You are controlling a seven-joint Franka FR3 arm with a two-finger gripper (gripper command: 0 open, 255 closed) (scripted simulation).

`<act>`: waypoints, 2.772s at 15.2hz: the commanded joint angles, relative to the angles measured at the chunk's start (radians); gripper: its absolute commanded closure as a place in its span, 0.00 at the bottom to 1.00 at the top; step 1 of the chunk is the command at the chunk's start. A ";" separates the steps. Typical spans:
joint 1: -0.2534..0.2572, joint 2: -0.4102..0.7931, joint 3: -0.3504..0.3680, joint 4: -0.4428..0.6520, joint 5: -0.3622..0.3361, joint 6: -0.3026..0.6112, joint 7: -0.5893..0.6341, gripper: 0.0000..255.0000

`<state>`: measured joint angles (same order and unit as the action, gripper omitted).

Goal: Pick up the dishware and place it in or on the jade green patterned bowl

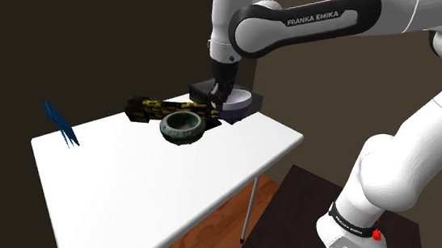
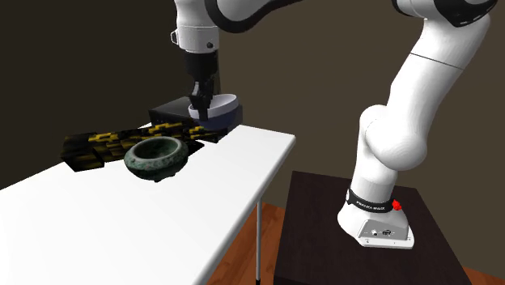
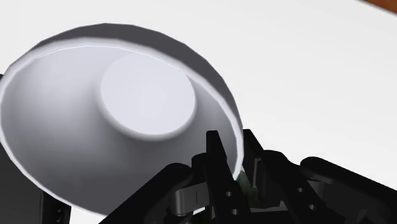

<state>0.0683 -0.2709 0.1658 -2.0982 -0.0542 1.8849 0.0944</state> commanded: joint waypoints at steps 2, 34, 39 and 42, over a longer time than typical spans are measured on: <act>0.000 -0.004 -0.001 0.037 0.001 -0.041 -0.004 1.00; 0.068 0.550 0.075 0.552 -0.121 -0.030 0.168 1.00; 0.068 0.551 0.075 0.540 -0.122 -0.017 0.170 1.00; 0.068 0.551 0.075 0.540 -0.122 -0.017 0.170 1.00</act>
<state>0.1359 0.2805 0.2408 -1.5585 -0.1761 1.8674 0.2644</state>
